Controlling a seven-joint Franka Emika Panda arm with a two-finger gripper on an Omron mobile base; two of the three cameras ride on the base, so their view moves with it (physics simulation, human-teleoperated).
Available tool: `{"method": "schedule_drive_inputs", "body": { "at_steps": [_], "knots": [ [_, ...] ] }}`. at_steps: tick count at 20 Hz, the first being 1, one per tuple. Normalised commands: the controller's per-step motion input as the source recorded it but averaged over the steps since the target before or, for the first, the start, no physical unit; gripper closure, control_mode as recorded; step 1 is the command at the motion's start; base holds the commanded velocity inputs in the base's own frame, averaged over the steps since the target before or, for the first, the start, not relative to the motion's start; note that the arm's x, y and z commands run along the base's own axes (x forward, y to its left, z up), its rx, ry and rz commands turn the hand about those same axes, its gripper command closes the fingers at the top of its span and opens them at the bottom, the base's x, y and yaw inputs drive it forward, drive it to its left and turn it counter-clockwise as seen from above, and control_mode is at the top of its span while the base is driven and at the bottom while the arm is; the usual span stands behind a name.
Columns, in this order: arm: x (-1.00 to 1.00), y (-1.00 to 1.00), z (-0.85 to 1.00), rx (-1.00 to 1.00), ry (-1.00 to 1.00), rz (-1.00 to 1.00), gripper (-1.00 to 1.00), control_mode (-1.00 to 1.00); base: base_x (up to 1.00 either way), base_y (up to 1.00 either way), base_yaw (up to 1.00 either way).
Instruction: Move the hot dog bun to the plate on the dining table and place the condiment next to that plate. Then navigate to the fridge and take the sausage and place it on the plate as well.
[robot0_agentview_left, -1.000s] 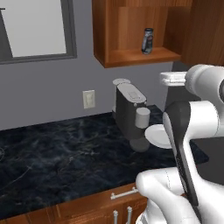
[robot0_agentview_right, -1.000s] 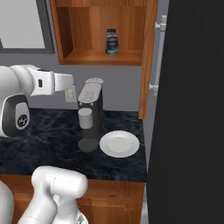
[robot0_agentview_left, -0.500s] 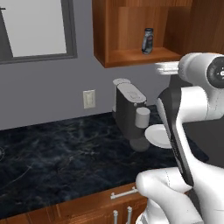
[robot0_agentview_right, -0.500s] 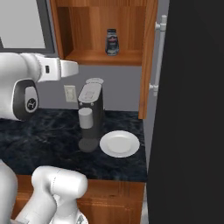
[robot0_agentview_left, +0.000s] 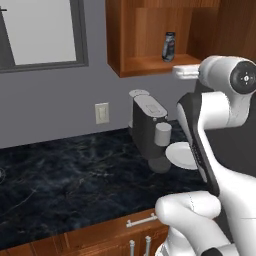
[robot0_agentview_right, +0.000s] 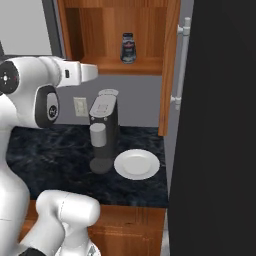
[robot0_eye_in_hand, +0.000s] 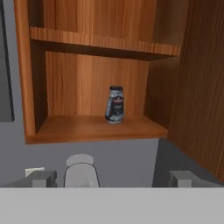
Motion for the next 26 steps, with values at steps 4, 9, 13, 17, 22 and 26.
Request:
{"method": "schedule_drive_inputs", "body": {
  "at_steps": [4,9,13,17,22,26],
  "knots": [
    [0.39,-0.05,0.04,0.04,-0.05,0.04,-1.00,-1.00,0.00,0.00,0.00],
    [0.41,-0.02,0.08,0.01,0.00,0.00,-1.00,-1.00,0.00,0.00,0.00],
    [0.38,-0.02,0.06,0.01,0.00,0.00,-1.00,-1.00,0.00,0.00,0.00],
    [0.32,-0.07,0.04,0.02,0.00,0.00,-1.00,-1.00,0.00,0.00,0.00],
    [0.37,-0.09,0.00,0.04,0.00,0.00,-1.00,-1.00,0.00,0.00,0.00],
    [0.50,-0.01,0.00,0.02,0.00,0.00,-1.00,-1.00,0.00,0.00,0.00]
  ]
}}
